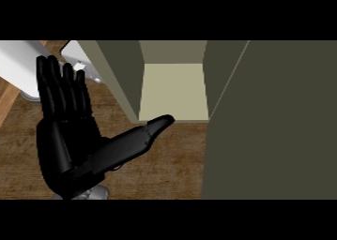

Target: Pick up the wine, place it into the cabinet and close the cabinet

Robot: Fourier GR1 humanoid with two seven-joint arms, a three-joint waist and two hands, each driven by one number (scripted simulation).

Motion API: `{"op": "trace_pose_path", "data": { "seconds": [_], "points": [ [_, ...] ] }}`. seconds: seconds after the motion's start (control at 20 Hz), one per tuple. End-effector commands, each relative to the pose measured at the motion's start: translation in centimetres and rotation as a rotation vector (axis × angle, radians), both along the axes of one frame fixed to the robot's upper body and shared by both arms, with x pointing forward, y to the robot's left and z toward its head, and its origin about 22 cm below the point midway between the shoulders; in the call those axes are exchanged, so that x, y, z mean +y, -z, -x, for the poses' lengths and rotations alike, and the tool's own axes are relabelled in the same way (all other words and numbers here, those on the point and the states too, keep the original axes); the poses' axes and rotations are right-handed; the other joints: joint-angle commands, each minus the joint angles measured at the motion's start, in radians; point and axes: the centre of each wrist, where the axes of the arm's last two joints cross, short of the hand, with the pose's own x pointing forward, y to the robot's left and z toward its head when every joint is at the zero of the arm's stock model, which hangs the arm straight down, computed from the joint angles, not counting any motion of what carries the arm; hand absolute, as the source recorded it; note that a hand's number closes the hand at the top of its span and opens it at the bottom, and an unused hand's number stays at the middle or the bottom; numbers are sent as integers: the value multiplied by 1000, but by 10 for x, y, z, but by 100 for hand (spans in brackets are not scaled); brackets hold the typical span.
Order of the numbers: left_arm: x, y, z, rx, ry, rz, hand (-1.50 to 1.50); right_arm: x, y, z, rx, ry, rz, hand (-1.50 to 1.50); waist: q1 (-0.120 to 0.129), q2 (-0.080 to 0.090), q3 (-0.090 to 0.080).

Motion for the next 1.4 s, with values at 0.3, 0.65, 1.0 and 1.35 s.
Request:
{"op": "trace_pose_path", "data": {
  "seconds": [0.3, 0.65, 1.0, 1.35],
  "points": [
    [-21, -28, 11, 0, -27, 59, -150, 13, -24, 6, -4, -8, -1, -150, 15, -2, 0],
    [-3, -51, 14, 12, -99, 75, -150, 10, -41, 16, -19, 19, 8, -150, 14, -3, 0],
    [11, -41, 37, 55, -171, 51, -150, 13, -26, 19, -18, 34, -4, -150, 8, -1, 0],
    [23, -43, 47, 85, -227, 53, -150, 15, -38, 29, -1, 38, 10, -150, 5, -1, 0]
  ]
}}
